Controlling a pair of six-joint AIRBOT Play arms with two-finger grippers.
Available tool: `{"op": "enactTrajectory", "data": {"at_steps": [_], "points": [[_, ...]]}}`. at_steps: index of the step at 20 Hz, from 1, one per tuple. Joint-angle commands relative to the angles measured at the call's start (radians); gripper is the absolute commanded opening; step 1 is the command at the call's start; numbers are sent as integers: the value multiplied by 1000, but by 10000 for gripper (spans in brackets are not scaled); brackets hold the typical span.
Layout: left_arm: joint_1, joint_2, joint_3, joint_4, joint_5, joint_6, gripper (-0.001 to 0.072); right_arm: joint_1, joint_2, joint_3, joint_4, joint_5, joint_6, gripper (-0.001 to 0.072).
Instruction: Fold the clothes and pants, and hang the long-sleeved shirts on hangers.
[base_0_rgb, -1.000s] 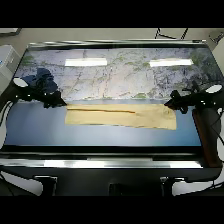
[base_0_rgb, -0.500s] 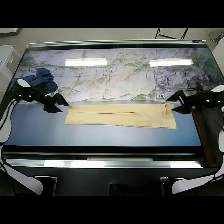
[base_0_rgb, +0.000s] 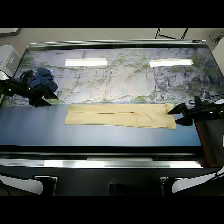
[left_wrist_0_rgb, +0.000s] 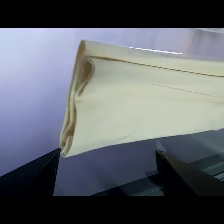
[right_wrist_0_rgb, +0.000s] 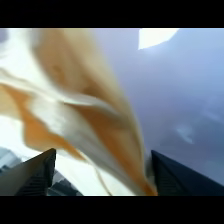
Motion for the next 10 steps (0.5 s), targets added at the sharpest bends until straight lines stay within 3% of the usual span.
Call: {"op": "enactTrajectory", "data": {"at_steps": [1, 2, 3, 4, 5, 8, 9, 10], "points": [[-57, 55, 1, -18, -2, 0, 707, 76, -23, -18, 68, -40, -86, 712], [-79, 58, 1, -39, -2, 0, 707, 98, -23, -18, 67, -47, -90, 684], [-100, 58, 1, -60, -2, 0, 707, 119, -23, -18, 67, -47, -92, 526], [-126, 58, 1, -69, 4, 0, 706, 132, -21, -18, 67, -47, -88, 252], [-153, 57, 1, -70, 14, 3, 705, 140, -12, -18, 68, -44, -63, 38], [-259, 43, -1, -70, 98, 3, 700, 146, 62, -18, 84, -19, -50, 37], [-301, 35, -5, -69, 144, 3, 652, 146, 101, -18, 83, -15, -23, 37], [-349, 21, -11, -69, 201, 3, 399, 146, 139, -18, 84, -3, 3, 37]]}}
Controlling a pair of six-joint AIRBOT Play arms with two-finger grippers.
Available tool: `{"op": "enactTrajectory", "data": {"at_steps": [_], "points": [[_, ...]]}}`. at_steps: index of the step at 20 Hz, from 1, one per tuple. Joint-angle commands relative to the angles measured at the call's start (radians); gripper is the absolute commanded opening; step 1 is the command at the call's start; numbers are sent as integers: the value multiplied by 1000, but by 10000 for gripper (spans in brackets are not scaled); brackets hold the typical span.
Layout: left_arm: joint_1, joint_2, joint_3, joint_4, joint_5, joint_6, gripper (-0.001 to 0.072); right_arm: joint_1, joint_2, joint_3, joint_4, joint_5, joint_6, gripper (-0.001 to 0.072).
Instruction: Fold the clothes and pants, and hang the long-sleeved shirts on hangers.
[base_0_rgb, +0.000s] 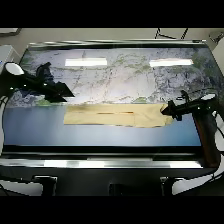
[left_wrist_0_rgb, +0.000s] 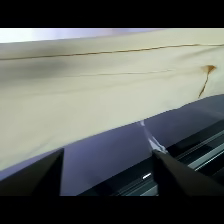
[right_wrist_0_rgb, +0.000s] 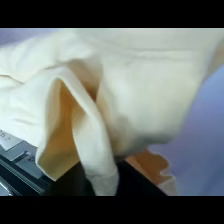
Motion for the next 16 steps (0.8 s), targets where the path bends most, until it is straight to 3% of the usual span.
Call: {"op": "enactTrajectory", "data": {"at_steps": [1, 2, 5, 11, 13, 16], "points": [[-149, -34, -15, -6, 179, 2, 154, 10, 117, 0, 18, 44, 77, 37], [-205, -56, -27, -6, 254, 2, 41, 10, 153, 0, 20, 66, 102, 37], [-374, -159, -37, -47, 410, -2, 38, 10, 261, 0, 43, 130, 150, 37], [-646, -377, -31, -541, 661, -2, 20, 10, 461, 0, 122, 205, 190, 37], [-731, -433, 16, -616, 697, -3, 19, 10, 523, 0, 157, 208, 190, 37], [-829, -512, 134, -650, 718, -75, 19, 10, 592, 0, 161, 204, 190, 37]]}}
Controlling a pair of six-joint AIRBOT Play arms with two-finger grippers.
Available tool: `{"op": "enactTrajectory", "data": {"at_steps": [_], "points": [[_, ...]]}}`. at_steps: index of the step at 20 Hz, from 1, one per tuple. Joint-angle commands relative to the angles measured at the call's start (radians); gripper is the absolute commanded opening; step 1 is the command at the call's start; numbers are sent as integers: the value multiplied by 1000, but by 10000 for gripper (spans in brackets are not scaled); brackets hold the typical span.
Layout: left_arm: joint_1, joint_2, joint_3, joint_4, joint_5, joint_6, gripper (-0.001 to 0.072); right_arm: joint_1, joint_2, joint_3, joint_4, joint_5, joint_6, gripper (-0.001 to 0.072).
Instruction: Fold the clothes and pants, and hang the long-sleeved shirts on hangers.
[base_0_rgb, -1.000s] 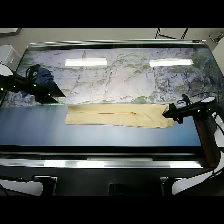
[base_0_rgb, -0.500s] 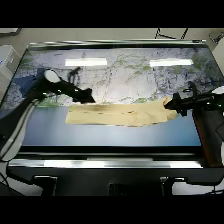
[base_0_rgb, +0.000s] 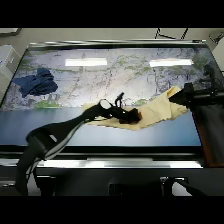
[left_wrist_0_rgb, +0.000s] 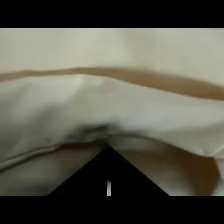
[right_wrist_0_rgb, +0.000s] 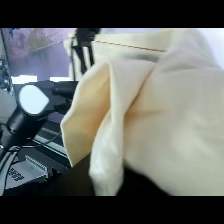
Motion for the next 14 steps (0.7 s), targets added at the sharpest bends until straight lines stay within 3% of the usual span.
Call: {"op": "enactTrajectory", "data": {"at_steps": [1, 3, 5, 8, 11, 14], "points": [[-119, -93, 122, -98, 91, -56, 19, 1, 77, 0, 27, 0, 5, 37], [-118, -97, 149, -96, 146, -56, 17, 1, 72, 0, 26, -10, 5, 37], [-51, -80, 149, -11, 84, -63, 15, 20, 56, 0, 41, -43, 4, 37], [131, 16, 149, 402, -171, -124, 15, 156, -4, 0, 40, -69, -22, 37], [349, 185, 149, 822, -412, -126, 16, 336, -92, 0, 51, -192, -26, 37], [569, 369, 149, 975, -515, -111, 17, 517, -227, 0, 114, -359, -33, 38]]}}
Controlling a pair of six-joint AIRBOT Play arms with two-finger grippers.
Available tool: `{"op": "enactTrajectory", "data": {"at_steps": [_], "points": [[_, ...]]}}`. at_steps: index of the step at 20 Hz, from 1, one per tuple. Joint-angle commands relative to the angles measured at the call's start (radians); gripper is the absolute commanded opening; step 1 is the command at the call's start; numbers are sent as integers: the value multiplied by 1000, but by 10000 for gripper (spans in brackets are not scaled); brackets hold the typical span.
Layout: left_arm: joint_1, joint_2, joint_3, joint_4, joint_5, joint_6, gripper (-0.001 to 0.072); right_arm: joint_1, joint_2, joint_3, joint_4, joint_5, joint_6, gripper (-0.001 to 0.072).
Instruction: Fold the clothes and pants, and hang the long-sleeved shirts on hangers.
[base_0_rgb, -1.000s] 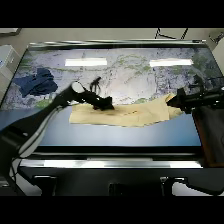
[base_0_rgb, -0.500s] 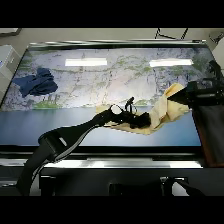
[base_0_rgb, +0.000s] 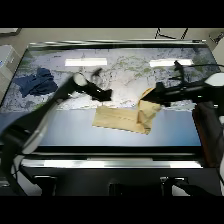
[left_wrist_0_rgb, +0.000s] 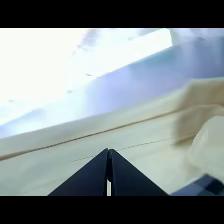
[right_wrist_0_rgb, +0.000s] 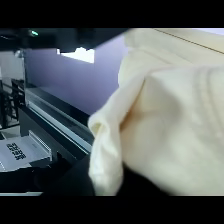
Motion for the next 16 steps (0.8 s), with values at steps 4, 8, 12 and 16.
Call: {"op": "enactTrajectory", "data": {"at_steps": [4, 8, 12, 16], "points": [[373, 353, 2, 261, -147, 12, 19, 366, -367, 0, 228, -387, -8, 216], [426, 442, 2, 261, -190, 99, 19, 377, -486, 0, 454, -357, -94, 678], [443, 466, 1, 269, -253, 158, 19, 103, -377, 2, 203, -151, -49, 678], [443, 466, 0, 268, -254, 158, 20, -152, -244, -12, -357, -29, 122, 674]]}}
